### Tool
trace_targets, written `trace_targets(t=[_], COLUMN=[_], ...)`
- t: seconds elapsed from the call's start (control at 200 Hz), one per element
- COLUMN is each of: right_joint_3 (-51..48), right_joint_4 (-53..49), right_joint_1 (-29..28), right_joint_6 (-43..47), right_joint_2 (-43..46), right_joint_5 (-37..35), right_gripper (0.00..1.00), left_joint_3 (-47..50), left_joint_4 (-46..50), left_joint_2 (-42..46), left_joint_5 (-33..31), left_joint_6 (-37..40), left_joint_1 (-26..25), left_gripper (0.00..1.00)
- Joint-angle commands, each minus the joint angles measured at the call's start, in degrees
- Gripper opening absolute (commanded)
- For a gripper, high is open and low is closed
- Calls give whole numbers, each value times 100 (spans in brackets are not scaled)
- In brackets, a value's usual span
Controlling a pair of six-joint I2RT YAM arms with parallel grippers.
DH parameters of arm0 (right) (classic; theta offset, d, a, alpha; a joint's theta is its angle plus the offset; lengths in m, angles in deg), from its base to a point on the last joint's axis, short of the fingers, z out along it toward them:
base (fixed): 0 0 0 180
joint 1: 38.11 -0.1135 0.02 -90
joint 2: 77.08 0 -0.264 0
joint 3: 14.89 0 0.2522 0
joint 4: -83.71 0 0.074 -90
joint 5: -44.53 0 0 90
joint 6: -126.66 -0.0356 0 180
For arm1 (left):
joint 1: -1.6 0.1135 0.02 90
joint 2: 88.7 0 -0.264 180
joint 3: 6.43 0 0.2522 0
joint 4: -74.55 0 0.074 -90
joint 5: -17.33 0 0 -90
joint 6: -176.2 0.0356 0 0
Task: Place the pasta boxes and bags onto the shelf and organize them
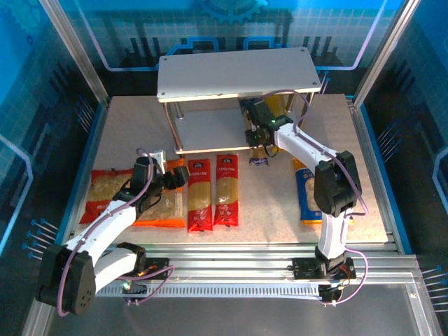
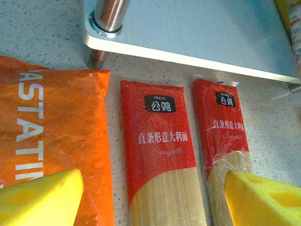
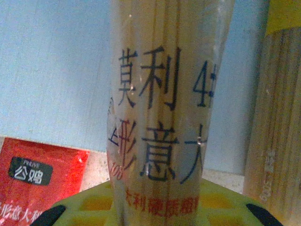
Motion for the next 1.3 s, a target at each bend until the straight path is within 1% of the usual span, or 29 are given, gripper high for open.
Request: trace_targets(t=[0.0, 0.44, 0.65, 0.785, 0.926, 0.981, 1.051, 1.101, 1.191, 1.296], right_joint_3=[451, 470, 433, 564, 640, 643, 650, 655, 633, 599], right_joint_4=[671, 1214, 1515, 1520, 1528, 1546, 1555, 1544, 1552, 1571], right_joint_1=[79, 235, 245, 244, 252, 254, 256, 257, 255, 265], right_joint_6=[196, 292, 350, 412, 428, 434, 447, 450, 461, 461], right_joint_2=[-76, -423, -564, -765, -926, -971, -1017, -1039, -1072, -1092], right_joint_5=[-387, -1001, -1150, -1217, -1308, -1345, -1361, -1370, -1385, -1412], right_gripper=[5, 6, 8, 16, 18, 23, 33, 39, 43, 46], left_joint_3=[-166, -212, -227, -232, -237, -252, -273, -293, -298, -298], left_joint_4=[59, 136, 203, 255, 312, 344, 370, 381, 391, 390], left_joint_2=[81, 58, 83, 112, 152, 170, 180, 177, 178, 174], left_joint_5=[-8, -34, -62, -87, -112, -130, -140, -146, -148, -148], left_joint_6=[122, 140, 154, 171, 188, 196, 218, 221, 227, 228], left_joint_1=[-19, -19, -19, -19, -19, -19, -19, -19, -19, -19], left_gripper=[80, 80, 80, 80, 80, 80, 80, 80, 80, 80])
